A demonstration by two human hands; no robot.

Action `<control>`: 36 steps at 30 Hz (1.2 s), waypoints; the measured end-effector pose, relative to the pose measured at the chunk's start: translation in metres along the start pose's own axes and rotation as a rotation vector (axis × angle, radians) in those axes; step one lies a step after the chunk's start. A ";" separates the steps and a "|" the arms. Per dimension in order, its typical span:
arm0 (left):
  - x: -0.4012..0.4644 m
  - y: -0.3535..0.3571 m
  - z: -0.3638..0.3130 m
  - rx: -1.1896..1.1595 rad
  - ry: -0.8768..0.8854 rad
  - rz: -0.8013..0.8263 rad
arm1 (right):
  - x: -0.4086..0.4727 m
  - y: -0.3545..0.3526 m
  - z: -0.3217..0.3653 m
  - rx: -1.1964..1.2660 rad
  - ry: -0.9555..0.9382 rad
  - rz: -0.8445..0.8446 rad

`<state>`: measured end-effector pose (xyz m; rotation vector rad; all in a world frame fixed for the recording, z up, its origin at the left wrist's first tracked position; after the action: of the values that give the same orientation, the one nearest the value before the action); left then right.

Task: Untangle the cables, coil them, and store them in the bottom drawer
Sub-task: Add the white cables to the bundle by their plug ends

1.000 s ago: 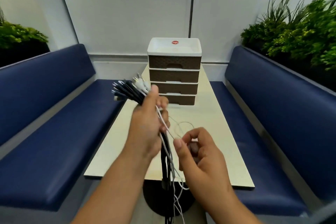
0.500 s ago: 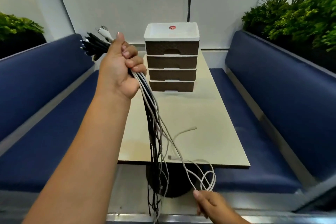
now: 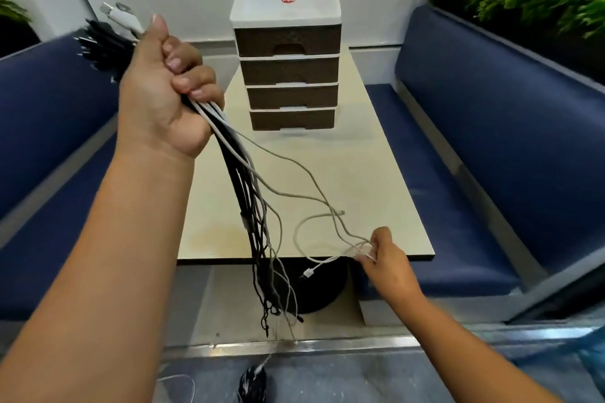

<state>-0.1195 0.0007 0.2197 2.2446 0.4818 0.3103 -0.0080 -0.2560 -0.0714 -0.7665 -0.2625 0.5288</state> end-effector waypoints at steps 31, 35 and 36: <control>0.038 -0.017 -0.033 0.122 -0.036 -0.023 | 0.146 -0.197 0.198 0.363 -0.419 0.089; 0.046 -0.019 -0.037 0.137 -0.044 -0.028 | 0.157 -0.207 0.216 -0.242 -0.441 -0.131; 0.047 -0.020 -0.040 0.136 -0.042 -0.029 | 0.158 -0.208 0.216 -0.235 -0.435 -0.159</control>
<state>-0.0969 0.0599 0.2339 2.3682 0.5262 0.2205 0.1105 -0.1676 0.2333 -0.8448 -0.7934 0.5155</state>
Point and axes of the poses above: each hand's wrist, its own x-axis towards the middle knuckle, its own y-axis out of the palm, z = x × y, the point moved 4 cm from there along x, towards the middle knuckle, and after that the axes turned 9 degrees about -y, right-handed, at the moved point
